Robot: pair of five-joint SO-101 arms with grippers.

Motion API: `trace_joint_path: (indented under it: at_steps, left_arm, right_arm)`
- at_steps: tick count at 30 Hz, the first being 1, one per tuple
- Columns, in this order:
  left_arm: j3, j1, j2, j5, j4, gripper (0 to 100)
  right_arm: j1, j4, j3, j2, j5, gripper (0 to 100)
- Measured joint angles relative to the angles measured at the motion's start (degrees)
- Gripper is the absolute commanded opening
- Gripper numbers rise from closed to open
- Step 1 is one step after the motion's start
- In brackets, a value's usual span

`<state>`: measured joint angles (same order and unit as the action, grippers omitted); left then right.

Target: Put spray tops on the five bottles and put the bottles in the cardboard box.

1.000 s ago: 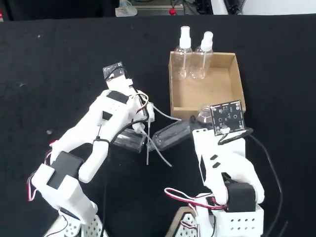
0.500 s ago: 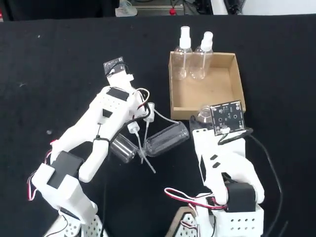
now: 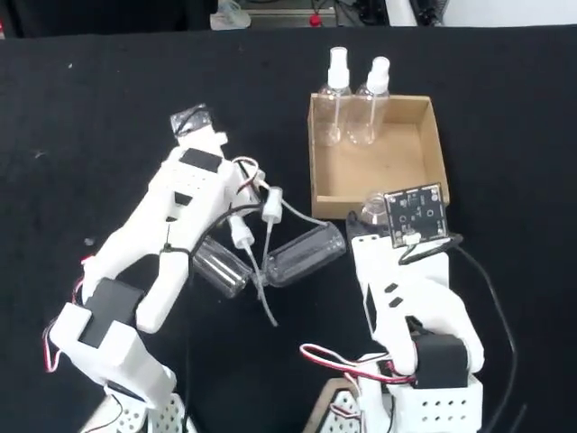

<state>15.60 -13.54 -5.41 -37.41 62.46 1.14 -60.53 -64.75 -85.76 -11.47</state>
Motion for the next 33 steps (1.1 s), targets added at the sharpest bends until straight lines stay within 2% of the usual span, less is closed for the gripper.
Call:
trace_joint_path:
  at_steps: [4, 12, 15, 20, 23, 27, 33]
  left_arm:
    - [3.78, -0.09, 0.0, 0.18, -0.97, 23]
    - [13.8, -0.18, 0.35, 0.18, -13.36, 22]
    - [14.07, -0.26, 0.62, 0.26, -14.15, 17]
    - [13.98, -0.53, 0.62, 0.0, -15.12, 3]
    - [13.98, -1.58, 0.97, 0.09, -15.21, 4]
    - [13.19, -1.76, 1.85, 0.18, -13.36, 3]
    - [3.69, 2.37, 11.34, 0.09, 0.62, 3]
  right_arm:
    - [0.0, 0.0, 0.0, 0.0, 0.0, 1.1]
    - [0.0, 0.0, -0.18, 0.0, 0.0, 1.1]
    - [0.0, 0.0, -0.18, 0.0, 0.0, 1.1]
    - [0.0, 0.0, -0.18, 0.0, 0.0, 1.1]
    - [0.0, 0.0, -0.18, 0.0, 0.0, 1.1]
    - [0.0, 0.0, -0.18, 0.0, 0.0, 1.1]
    - [0.0, 0.0, -0.18, 0.0, 0.0, 1.1]
